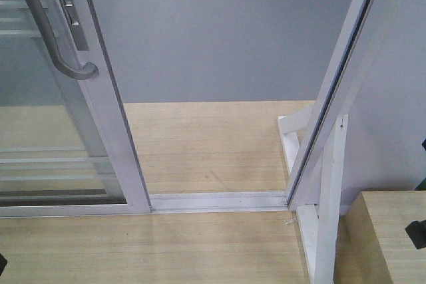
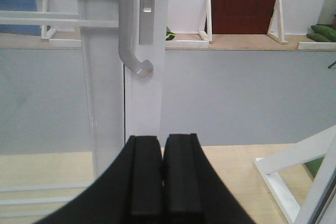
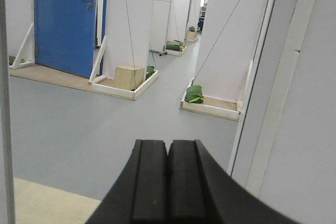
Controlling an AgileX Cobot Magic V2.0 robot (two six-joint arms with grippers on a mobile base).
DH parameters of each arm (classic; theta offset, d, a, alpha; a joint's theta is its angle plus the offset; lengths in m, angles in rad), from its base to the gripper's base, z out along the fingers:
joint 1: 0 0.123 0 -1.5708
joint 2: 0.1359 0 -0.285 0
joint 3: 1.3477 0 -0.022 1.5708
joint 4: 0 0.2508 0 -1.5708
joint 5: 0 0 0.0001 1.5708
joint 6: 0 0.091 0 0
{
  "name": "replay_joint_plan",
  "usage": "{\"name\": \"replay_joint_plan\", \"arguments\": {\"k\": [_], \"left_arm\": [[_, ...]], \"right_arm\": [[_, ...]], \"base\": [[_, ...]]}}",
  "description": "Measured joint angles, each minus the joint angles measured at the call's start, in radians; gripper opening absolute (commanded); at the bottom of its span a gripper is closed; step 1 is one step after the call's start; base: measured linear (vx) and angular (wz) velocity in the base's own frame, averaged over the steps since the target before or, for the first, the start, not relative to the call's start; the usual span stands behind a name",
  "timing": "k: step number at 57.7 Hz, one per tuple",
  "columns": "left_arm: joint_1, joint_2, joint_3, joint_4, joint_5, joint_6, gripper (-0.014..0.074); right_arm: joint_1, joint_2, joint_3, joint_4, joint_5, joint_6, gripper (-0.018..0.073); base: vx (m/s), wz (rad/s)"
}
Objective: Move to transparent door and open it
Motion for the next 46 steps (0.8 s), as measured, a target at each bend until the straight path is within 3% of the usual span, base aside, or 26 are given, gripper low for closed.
{"name": "replay_joint_plan", "arguments": {"k": [25, 32, 46], "left_arm": [[0.0, 0.0, 0.0, 0.0, 0.0, 0.0, -0.0008], [0.0, 0.0, 0.0, 0.0, 0.0, 0.0, -0.0008], [0.0, 0.0, 0.001, 0.0, -0.001, 0.0, -0.0008]], "right_arm": [[0.0, -0.045, 0.065, 0.009, -0.052, 0.0, -0.0009], [0.0, -0.13, 0.179, 0.069, -0.129, 0.0, -0.0009], [0.0, -0.238, 0.198, 0.144, -0.079, -0.035, -0.0009]], "base": [[0.0, 0.0], [0.0, 0.0], [0.0, 0.0]]}}
